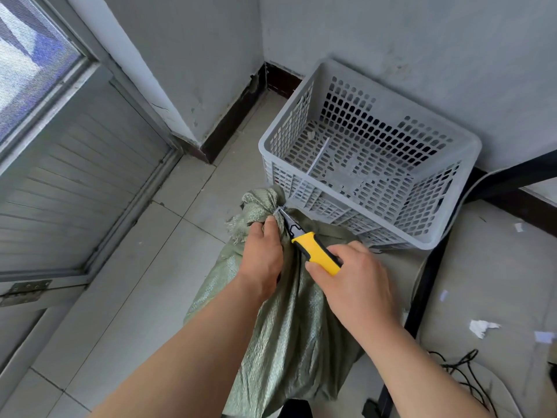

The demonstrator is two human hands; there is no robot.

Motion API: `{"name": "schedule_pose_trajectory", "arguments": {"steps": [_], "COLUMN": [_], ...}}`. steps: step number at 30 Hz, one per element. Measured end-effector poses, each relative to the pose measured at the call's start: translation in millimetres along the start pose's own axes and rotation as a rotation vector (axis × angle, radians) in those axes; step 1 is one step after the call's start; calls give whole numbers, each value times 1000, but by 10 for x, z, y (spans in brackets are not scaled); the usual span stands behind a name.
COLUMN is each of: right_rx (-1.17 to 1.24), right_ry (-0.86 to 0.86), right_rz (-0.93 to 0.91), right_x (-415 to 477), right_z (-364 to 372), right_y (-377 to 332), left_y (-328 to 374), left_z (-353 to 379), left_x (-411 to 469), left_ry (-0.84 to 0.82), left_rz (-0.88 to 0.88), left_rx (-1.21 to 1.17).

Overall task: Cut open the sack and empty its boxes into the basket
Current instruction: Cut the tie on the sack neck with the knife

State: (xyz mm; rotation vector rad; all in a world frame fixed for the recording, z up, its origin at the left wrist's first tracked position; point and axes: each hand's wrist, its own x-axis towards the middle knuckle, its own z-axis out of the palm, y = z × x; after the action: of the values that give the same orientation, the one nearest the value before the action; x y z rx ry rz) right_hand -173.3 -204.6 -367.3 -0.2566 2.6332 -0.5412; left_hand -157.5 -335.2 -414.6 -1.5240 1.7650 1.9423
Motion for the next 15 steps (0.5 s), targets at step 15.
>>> {"name": "schedule_pose_trajectory", "arguments": {"steps": [15], "right_rx": [-187], "right_ry": [36], "right_rz": [-85], "right_x": [-94], "right_z": [-158], "right_y": [-34], "left_y": [59], "left_z": [-145], "left_x": [51], "left_ry": [-15], "left_rz": [3], "left_rx": [105]}}
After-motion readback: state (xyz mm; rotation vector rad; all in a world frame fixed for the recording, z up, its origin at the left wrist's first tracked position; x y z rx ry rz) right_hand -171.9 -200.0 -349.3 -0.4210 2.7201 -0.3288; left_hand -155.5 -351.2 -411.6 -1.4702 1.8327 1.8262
